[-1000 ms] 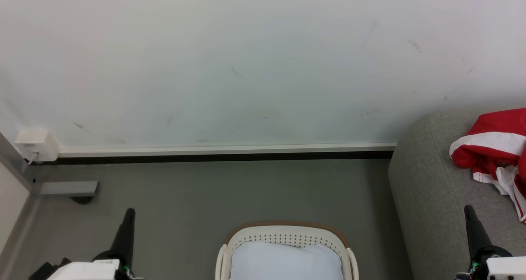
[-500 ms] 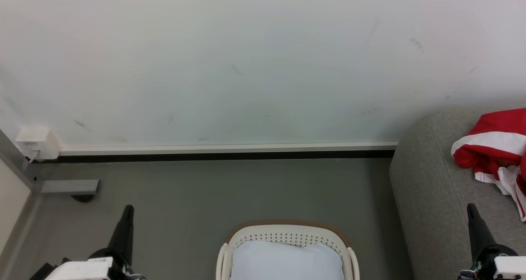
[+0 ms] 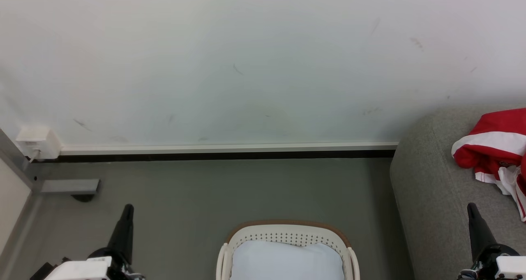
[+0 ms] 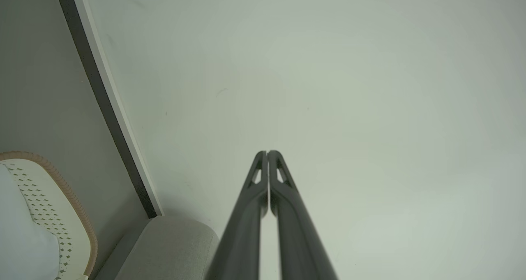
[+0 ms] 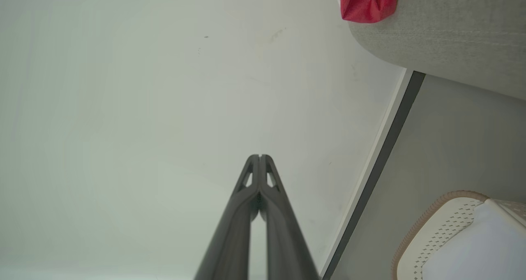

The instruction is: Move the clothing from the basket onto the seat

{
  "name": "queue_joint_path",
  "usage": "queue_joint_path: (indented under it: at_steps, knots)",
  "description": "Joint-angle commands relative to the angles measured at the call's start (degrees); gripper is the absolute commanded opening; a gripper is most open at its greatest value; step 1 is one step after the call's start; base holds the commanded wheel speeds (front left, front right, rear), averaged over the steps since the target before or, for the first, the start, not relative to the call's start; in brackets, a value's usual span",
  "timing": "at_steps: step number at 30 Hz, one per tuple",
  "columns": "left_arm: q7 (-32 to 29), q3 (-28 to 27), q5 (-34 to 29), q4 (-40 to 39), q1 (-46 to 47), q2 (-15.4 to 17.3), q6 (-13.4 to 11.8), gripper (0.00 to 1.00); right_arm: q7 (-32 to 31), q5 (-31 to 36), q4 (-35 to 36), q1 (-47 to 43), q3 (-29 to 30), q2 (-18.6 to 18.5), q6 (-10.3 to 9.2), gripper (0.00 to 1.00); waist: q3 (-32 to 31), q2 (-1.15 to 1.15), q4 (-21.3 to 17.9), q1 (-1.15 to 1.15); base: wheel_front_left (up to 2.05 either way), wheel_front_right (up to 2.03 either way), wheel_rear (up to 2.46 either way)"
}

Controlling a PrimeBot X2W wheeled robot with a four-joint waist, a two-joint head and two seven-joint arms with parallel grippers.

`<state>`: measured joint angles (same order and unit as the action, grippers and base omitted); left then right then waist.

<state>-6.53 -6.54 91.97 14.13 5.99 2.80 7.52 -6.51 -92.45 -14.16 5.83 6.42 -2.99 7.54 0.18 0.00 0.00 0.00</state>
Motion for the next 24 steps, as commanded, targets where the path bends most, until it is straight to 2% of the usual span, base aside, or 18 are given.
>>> queue_joint_path:
  at_steps: [1,24]
  knots:
    - [-0.24,-0.10,0.78,-0.18,0.47,0.11,-0.06,0.00,-0.15,-0.03,0.28,0.71,0.25,0.07,-0.10,0.00,0.00,0.00,0.00,0.00,0.00,0.00,0.00]
    - [-0.23,-0.09,0.78,-0.19,0.47,0.12,-0.06,0.00,-0.20,0.03,0.27,0.72,0.28,0.07,-0.10,0.00,0.00,0.00,0.00,0.00,0.00,0.00,0.00]
